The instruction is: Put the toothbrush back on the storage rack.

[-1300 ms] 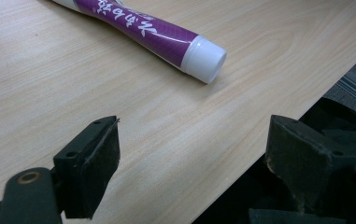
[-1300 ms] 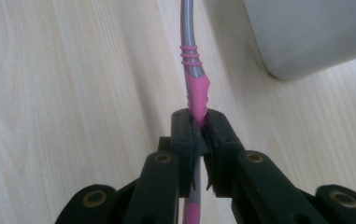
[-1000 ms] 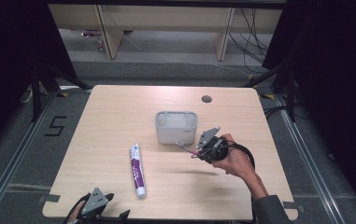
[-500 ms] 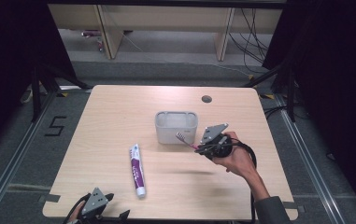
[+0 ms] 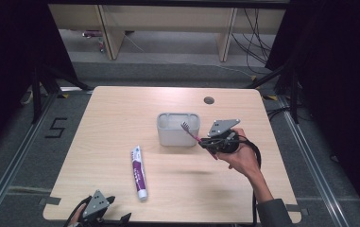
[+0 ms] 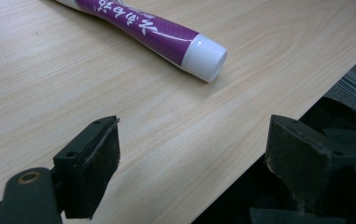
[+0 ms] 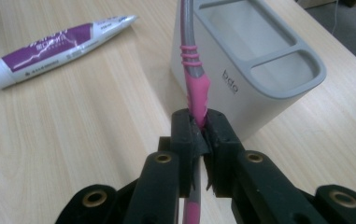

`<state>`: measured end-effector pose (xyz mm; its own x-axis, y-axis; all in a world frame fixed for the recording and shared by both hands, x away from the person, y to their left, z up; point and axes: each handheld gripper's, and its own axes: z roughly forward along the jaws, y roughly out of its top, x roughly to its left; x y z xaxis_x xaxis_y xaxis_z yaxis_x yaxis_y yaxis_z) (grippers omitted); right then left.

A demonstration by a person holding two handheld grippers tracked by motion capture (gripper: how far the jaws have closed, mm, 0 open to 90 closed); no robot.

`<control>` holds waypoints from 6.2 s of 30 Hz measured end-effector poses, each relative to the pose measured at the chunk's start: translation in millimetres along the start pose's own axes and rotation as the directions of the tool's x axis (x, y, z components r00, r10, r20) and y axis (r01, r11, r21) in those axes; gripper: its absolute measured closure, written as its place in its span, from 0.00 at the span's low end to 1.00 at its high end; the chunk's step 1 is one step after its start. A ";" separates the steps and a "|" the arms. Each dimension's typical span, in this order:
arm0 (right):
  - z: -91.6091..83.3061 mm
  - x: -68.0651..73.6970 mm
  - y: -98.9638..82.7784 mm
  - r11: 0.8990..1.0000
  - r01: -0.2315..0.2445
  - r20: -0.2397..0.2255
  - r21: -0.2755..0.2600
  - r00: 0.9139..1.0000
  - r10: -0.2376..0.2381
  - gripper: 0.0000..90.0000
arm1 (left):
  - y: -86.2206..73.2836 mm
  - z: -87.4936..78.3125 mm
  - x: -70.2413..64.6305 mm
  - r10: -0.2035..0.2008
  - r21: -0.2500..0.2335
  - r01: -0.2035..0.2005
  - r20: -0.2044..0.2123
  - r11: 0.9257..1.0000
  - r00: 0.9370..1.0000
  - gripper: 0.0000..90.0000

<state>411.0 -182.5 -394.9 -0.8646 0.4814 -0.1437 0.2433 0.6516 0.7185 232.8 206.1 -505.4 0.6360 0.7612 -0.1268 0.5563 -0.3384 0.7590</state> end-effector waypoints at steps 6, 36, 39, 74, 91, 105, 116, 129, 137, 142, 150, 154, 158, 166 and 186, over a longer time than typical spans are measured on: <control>-2.3 -4.5 2.5 0.999 -0.026 0.012 -0.033 1.000 0.026 0.92 | -0.8 1.0 -0.5 -0.005 -0.005 0.006 0.001 1.000 1.000 0.19; -8.9 -33.8 20.2 0.924 -0.203 0.072 -0.323 0.969 0.238 0.92 | -1.3 1.1 1.1 0.000 -0.006 0.000 0.002 1.000 1.000 0.19; -9.3 -35.4 20.8 0.912 -0.228 0.067 -0.342 0.962 0.266 0.92 | -1.4 1.8 -0.5 -0.019 -0.016 0.019 0.001 1.000 1.000 0.19; 15.9 -52.9 42.9 0.837 -0.312 0.051 -0.450 0.927 0.373 0.92 | -1.1 0.9 -0.8 -0.017 -0.018 0.017 0.006 1.000 1.000 0.19; 30.7 -57.4 41.2 0.830 -0.323 0.073 -0.454 0.915 0.396 0.92 | -1.2 0.4 -0.9 -0.019 -0.021 0.019 0.007 1.000 1.000 0.19; 47.1 -57.6 31.8 0.821 -0.361 0.074 -0.442 0.898 0.434 0.92 | -1.3 0.4 -0.7 -0.014 -0.020 0.014 0.008 1.000 1.000 0.19; 56.9 -58.9 22.2 0.813 -0.390 0.081 -0.433 0.881 0.465 0.92 | -1.3 0.4 -0.7 -0.013 -0.019 0.014 0.009 1.000 1.000 0.19; 67.0 -57.5 13.6 0.811 -0.421 0.087 -0.407 0.866 0.493 0.92 | -1.2 0.2 -0.7 -0.015 -0.020 0.015 0.009 1.000 1.000 0.19; 70.6 -58.0 10.3 0.812 -0.428 0.099 -0.397 0.860 0.501 0.92 | -1.3 0.1 -0.9 -0.015 -0.020 0.015 0.009 1.000 1.000 0.19; 73.4 -57.9 7.5 0.808 -0.441 0.089 -0.391 0.856 0.510 0.92 | -1.1 -1.0 0.0 0.000 -0.006 0.000 0.009 1.000 1.000 0.19; 77.5 -55.7 4.6 0.802 -0.455 0.094 -0.387 0.846 0.525 0.92 | -1.0 -0.9 -0.1 0.000 -0.007 0.001 0.008 1.000 1.000 0.19; 77.6 -56.6 2.8 0.809 -0.450 0.089 -0.378 0.852 0.516 0.92 | -1.0 -0.9 -0.1 0.000 -0.006 0.000 0.009 1.000 1.000 0.19; 77.7 -56.3 2.9 0.815 -0.445 0.096 -0.371 0.855 0.510 0.91 | -1.0 -0.9 -0.1 -0.001 -0.007 0.001 0.008 1.000 1.000 0.19; 79.0 -55.3 3.0 0.816 -0.448 0.095 -0.365 0.854 0.512 0.91 | -1.1 -0.5 -0.7 -0.007 -0.012 0.007 0.009 1.000 1.000 0.19; 81.4 -53.4 4.7 0.838 -0.417 0.116 -0.352 0.869 0.481 0.87 | -1.1 -0.7 -0.9 -0.007 -0.014 0.007 0.009 1.000 1.000 0.19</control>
<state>494.1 -157.4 -439.2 -0.5835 0.7996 0.1420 0.4099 0.1390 0.9015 231.2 206.2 -505.7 0.6368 0.7586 -0.1382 0.5537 -0.3251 0.7666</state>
